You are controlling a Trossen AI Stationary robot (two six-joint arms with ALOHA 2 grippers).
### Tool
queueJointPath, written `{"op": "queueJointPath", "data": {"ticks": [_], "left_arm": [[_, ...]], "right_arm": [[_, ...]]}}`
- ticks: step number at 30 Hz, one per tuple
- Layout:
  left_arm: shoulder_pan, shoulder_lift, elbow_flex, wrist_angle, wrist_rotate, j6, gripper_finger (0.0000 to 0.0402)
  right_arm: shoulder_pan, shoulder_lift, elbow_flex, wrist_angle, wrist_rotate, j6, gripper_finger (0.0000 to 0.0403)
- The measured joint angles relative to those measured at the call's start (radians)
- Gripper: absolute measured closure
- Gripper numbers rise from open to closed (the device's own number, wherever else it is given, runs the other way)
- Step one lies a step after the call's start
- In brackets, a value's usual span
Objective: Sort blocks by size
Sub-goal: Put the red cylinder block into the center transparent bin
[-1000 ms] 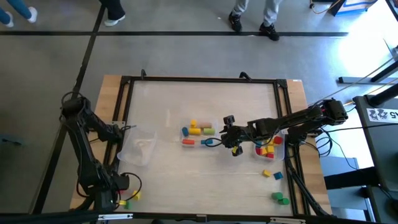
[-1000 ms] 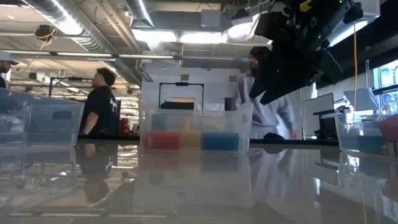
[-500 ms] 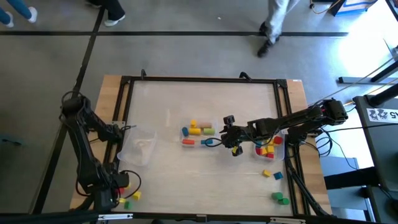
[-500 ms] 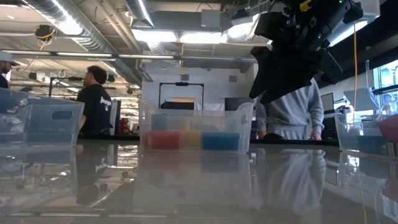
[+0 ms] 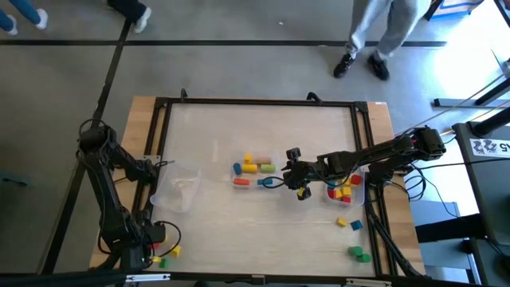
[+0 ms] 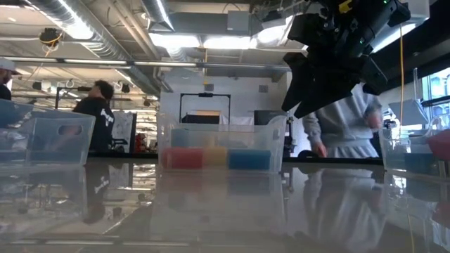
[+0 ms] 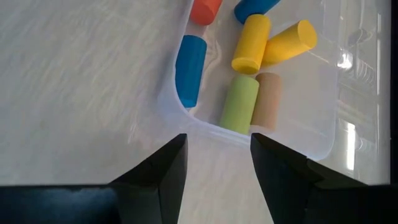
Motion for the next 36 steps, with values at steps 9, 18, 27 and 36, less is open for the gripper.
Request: {"op": "queueJointPath", "data": {"ticks": [9, 18, 27, 36], "left_arm": [[-0.021, 0.000, -0.015, 0.040, -0.033, -0.023, 0.0202], [-0.031, 0.082, -0.031, 0.064, -0.033, -0.028, 0.0202], [-0.029, 0.159, -0.031, 0.108, -0.029, 0.021, 0.0230], [0.026, 0.088, -0.030, 0.080, 0.002, 0.092, 0.0277]], "right_arm": [[0.000, 0.000, 0.000, 0.024, 0.000, 0.000, 0.0221], [0.000, 0.000, -0.001, 0.023, 0.000, -0.001, 0.0221], [0.000, 0.000, -0.001, 0.023, 0.000, -0.001, 0.0221], [0.000, 0.000, -0.001, 0.009, -0.019, -0.002, 0.0221]]}}
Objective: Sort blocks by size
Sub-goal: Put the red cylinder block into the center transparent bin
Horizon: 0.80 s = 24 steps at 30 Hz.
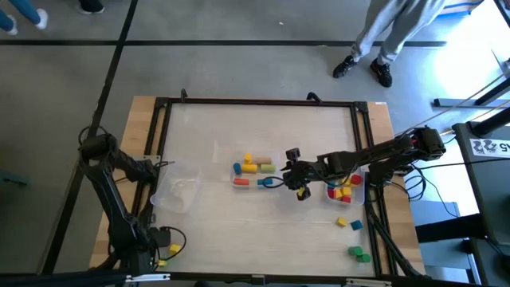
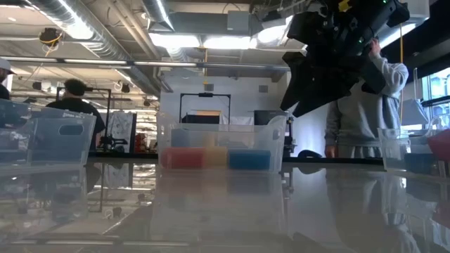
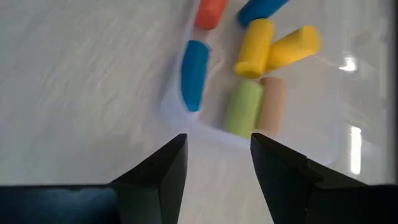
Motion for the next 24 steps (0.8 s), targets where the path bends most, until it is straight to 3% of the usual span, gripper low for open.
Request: {"op": "queueJointPath", "data": {"ticks": [5, 10, 18, 24], "left_arm": [[0.086, -0.097, 0.040, -0.103, -0.006, 0.003, 0.0277], [0.214, -0.200, 0.063, -0.156, -0.092, 0.072, 0.0277], [0.478, -0.324, 0.064, -0.119, -0.295, 0.343, 0.0277], [0.670, -0.340, 0.065, -0.023, -0.365, 0.593, 0.0277]], "right_arm": [[0.000, -0.027, 0.000, -0.028, -0.063, -0.001, 0.0221], [0.000, -0.077, 0.000, -0.033, -0.120, 0.003, 0.0221], [0.000, -0.161, 0.000, -0.056, -0.174, 0.027, 0.0221], [0.000, -0.192, 0.000, -0.140, -0.191, 0.069, 0.0221]]}}
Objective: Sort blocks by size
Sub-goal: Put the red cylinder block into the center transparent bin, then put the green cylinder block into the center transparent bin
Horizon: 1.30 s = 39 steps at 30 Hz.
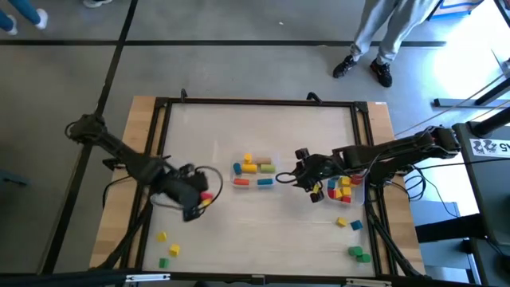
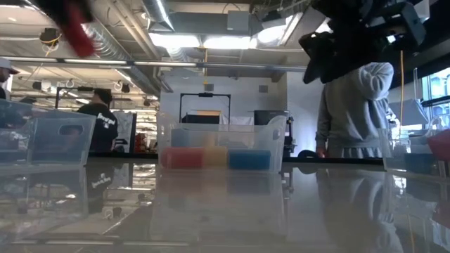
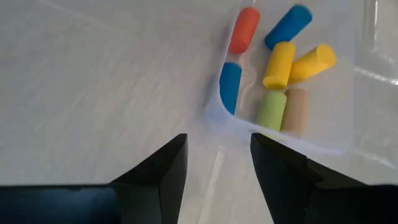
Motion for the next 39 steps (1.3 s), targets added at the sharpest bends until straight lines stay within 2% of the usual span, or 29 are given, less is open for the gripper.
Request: {"op": "queueJointPath", "data": {"ticks": [6, 9, 15, 19, 24, 29, 33, 39], "left_arm": [[0.188, 0.023, 0.000, 0.174, -0.086, 0.245, 0.0277], [0.260, 0.051, 0.000, 0.288, -0.092, 0.345, 0.0277], [0.367, 0.141, 0.000, 0.449, -0.090, 0.491, 0.0277], [0.407, 0.231, -0.001, 0.543, -0.089, 0.536, 0.0277], [0.428, 0.349, -0.001, 0.670, -0.041, 0.574, 0.0277], [0.439, 0.442, -0.001, 0.697, -0.040, 0.571, 0.0275], [0.439, 0.481, -0.001, 0.697, -0.040, 0.568, 0.0246], [0.446, 0.475, -0.001, 0.694, -0.036, 0.561, 0.0212]], "right_arm": [[0.000, -0.030, 0.000, -0.089, -0.020, 0.087, 0.0221], [0.009, -0.054, 0.000, -0.132, -0.072, 0.129, 0.0221], [0.076, -0.123, 0.001, -0.260, -0.079, 0.228, 0.0221], [0.148, -0.151, 0.001, -0.296, -0.070, 0.326, 0.0221], [0.262, -0.149, 0.001, -0.348, -0.071, 0.449, 0.0221], [0.349, -0.146, 0.000, -0.422, -0.028, 0.601, 0.0221], [0.383, -0.146, 0.000, -0.464, -0.007, 0.658, 0.0221], [0.387, -0.146, 0.000, -0.448, -0.009, 0.677, 0.0221]]}}
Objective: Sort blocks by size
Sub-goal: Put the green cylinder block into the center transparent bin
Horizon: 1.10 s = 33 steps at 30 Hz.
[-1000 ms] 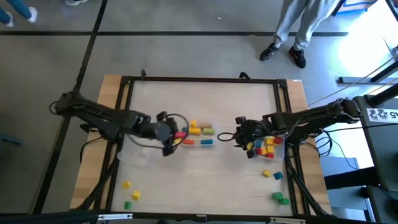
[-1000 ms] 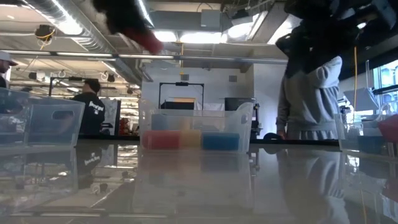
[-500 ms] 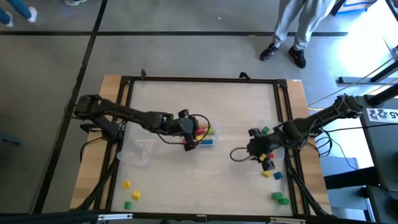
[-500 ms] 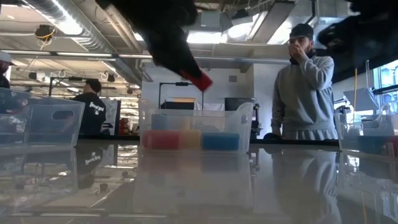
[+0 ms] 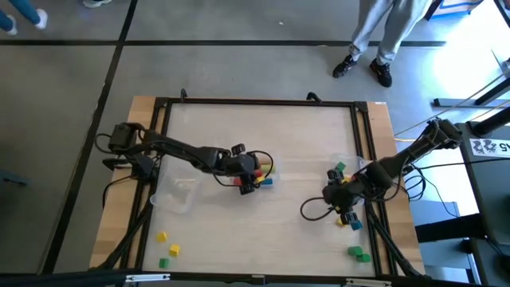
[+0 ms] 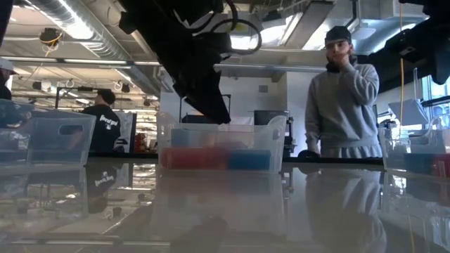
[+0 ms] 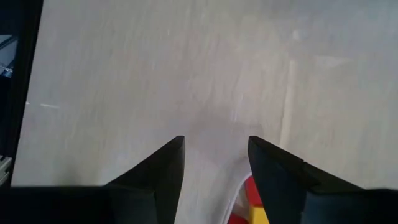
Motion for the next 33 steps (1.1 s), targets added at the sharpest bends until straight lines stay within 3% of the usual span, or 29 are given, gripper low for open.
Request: {"op": "queueJointPath", "data": {"ticks": [6, 12, 27, 33], "left_arm": [[0.006, -0.011, 0.000, 0.007, 0.003, 0.021, 0.0195], [0.006, -0.011, 0.000, 0.030, 0.003, 0.046, 0.0193], [0.001, -0.011, 0.000, 0.118, 0.003, 0.059, 0.0192], [-0.002, -0.011, 0.000, 0.127, 0.003, 0.060, 0.0192]], "right_arm": [[-0.001, -0.002, 0.000, -0.009, -0.110, 0.001, 0.0221], [0.066, -0.002, 0.000, 0.034, -0.182, 0.136, 0.0221], [0.411, 0.009, 0.000, 0.067, -0.109, 0.817, 0.0221], [0.494, 0.087, 0.000, 0.138, -0.092, 0.908, 0.0221]]}}
